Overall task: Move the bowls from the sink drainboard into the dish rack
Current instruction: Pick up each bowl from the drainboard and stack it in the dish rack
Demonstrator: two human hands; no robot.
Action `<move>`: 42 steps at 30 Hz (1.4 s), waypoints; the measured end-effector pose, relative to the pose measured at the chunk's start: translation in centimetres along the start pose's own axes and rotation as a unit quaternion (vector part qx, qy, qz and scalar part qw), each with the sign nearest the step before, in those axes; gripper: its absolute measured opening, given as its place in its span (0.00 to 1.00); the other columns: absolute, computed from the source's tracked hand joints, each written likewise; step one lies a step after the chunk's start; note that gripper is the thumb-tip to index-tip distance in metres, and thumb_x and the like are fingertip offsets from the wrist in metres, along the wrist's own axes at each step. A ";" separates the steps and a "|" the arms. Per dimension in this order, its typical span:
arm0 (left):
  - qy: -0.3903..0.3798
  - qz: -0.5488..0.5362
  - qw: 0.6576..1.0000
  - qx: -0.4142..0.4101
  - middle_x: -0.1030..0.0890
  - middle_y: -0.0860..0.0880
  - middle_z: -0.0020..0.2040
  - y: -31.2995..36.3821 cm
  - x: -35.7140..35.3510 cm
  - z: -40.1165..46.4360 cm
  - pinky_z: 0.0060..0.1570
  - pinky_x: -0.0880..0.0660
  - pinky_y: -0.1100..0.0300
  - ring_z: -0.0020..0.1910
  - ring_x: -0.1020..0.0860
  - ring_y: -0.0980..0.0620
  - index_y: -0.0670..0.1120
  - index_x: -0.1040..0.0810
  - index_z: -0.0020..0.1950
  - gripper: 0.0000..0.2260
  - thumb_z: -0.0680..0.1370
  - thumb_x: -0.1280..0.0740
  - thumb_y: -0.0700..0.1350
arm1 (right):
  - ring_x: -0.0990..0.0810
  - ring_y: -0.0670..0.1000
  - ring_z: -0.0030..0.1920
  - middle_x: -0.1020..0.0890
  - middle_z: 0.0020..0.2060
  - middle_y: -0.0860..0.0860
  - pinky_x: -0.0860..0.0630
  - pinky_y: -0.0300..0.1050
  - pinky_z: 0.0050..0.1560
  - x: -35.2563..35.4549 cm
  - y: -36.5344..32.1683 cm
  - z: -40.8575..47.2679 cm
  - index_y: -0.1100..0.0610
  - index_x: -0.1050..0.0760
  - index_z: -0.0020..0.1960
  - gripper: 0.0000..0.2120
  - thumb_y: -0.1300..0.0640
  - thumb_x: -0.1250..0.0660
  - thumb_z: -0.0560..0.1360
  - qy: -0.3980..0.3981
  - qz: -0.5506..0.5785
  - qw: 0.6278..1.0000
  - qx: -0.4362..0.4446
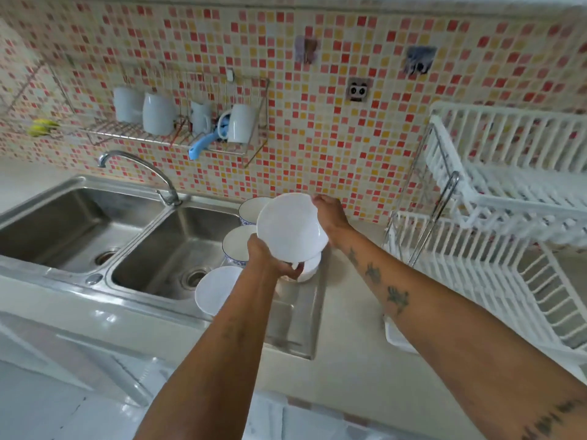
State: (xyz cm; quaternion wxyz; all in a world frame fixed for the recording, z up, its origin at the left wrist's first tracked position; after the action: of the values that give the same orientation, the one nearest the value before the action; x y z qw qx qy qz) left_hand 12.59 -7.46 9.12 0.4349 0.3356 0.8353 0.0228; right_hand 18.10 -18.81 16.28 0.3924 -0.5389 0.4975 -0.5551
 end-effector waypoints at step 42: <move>-0.248 0.823 0.280 -0.426 0.38 0.38 0.70 -32.2 -43.5 -1.1 0.58 0.26 0.47 0.62 0.27 0.37 0.37 0.39 0.71 0.46 0.64 0.23 0.61 | 0.23 0.56 0.50 0.23 0.55 0.59 0.27 0.47 0.46 52.6 -2.8 -6.7 0.66 0.30 0.66 0.24 0.53 0.34 0.76 0.278 -0.223 0.930 -0.085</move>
State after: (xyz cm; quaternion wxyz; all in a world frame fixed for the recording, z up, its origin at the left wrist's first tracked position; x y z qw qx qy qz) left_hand 11.57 -57.37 30.15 0.4536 0.6022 -0.1600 0.6372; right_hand 5.88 -68.48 30.49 0.0570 -0.4912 0.4987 -0.7119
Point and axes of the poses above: each hand's wrist, its own z-axis towards the middle knuckle, its own x-axis out of the back of the hand, y = z × x, the point moved 7 cm from there along z, towards the middle knuckle
